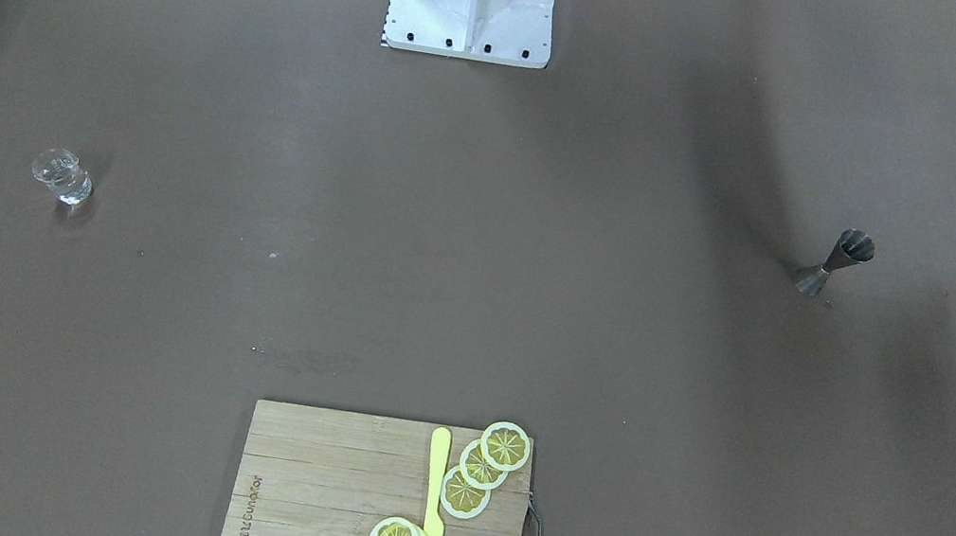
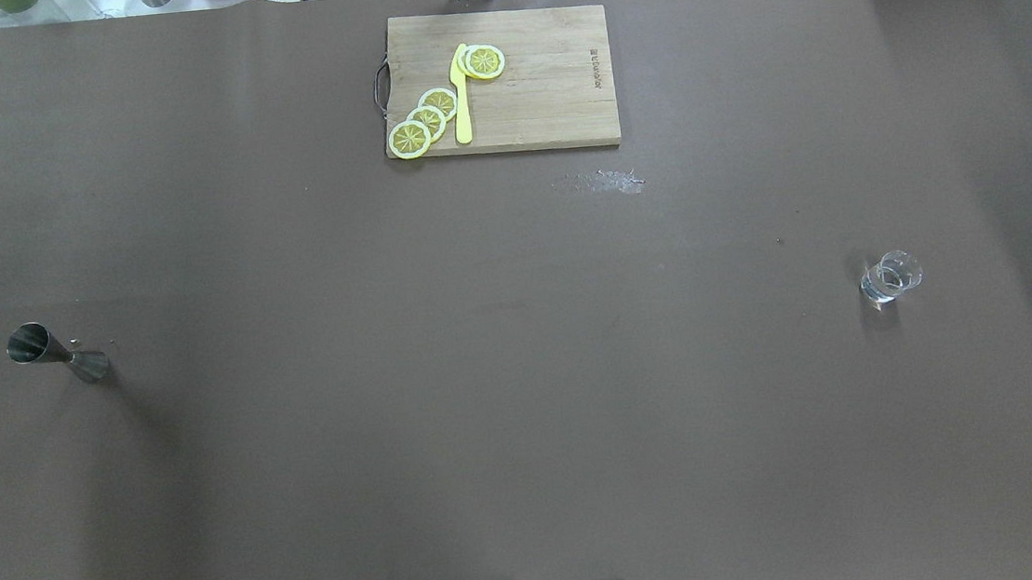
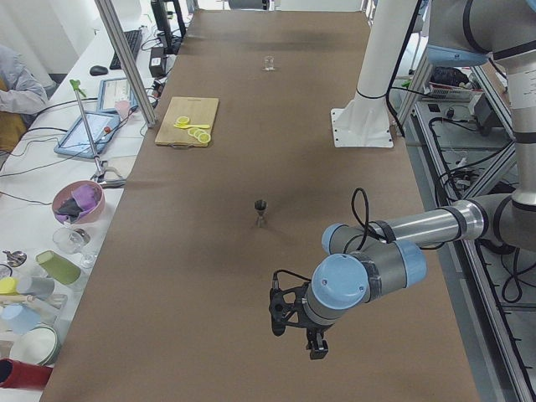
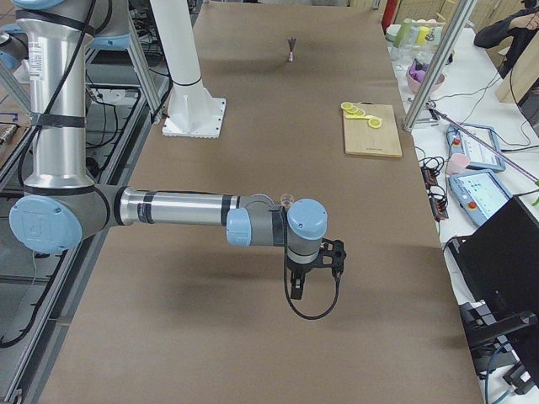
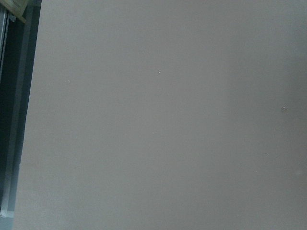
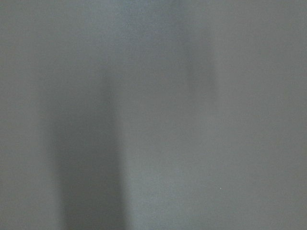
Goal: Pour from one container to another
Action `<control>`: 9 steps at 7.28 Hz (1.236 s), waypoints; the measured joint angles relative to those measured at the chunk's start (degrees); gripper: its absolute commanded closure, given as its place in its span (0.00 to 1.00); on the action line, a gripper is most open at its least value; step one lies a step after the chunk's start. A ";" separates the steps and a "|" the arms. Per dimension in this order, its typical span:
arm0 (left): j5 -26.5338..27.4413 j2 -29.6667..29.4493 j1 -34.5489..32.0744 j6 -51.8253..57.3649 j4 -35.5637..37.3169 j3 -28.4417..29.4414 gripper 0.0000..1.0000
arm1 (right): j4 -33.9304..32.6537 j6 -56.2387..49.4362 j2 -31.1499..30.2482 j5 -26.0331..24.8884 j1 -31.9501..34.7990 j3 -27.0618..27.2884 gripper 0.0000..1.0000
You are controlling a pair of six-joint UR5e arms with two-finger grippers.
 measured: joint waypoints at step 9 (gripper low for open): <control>-0.26 -1.63 9.20 0.83 -0.33 0.27 0.02 | 11.38 -2.28 0.52 17.18 -6.13 5.21 0.00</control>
